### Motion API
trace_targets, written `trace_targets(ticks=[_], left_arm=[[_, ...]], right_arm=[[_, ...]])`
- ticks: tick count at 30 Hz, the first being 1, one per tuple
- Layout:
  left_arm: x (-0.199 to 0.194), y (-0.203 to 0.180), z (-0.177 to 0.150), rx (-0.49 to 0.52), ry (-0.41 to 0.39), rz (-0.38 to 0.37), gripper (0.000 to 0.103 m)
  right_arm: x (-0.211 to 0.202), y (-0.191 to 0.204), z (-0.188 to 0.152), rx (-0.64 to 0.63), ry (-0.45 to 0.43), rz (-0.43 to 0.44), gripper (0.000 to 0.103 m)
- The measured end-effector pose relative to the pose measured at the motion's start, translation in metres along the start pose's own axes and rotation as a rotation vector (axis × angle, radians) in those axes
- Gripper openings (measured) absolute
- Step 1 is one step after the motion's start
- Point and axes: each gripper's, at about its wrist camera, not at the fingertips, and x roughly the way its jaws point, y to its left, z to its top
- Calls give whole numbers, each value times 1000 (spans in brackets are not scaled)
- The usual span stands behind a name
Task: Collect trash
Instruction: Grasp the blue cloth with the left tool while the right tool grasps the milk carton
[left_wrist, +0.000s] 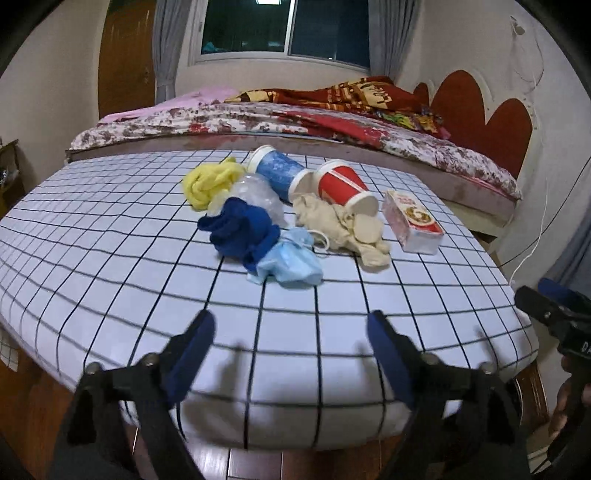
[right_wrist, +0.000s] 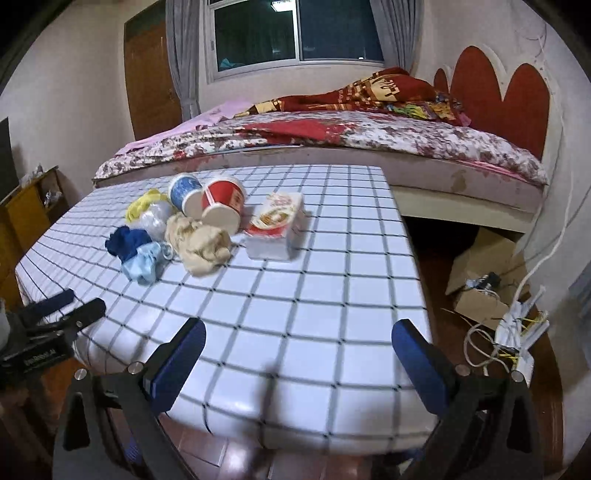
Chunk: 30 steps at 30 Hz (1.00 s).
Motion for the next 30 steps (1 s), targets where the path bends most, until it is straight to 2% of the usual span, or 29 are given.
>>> trace_targets(ticks=[4, 7, 12, 21, 26, 30], left_arm=[[19, 2, 12, 4, 39, -55, 68], [32, -1, 19, 32, 48, -52, 64], [29, 30, 34, -33, -7, -16, 63], [58, 54, 52, -73, 9, -17, 63], [75, 57, 59, -87, 39, -37, 63], [83, 61, 59, -115, 61, -64, 63]], right_arm=[[19, 7, 10, 19, 11, 11, 93], [36, 13, 17, 14, 37, 17, 85], [46, 10, 26, 31, 31, 14, 80], [85, 17, 54, 25, 49, 8, 76], [117, 19, 68, 32, 110, -11, 71], [134, 22, 72, 28, 140, 12, 69]])
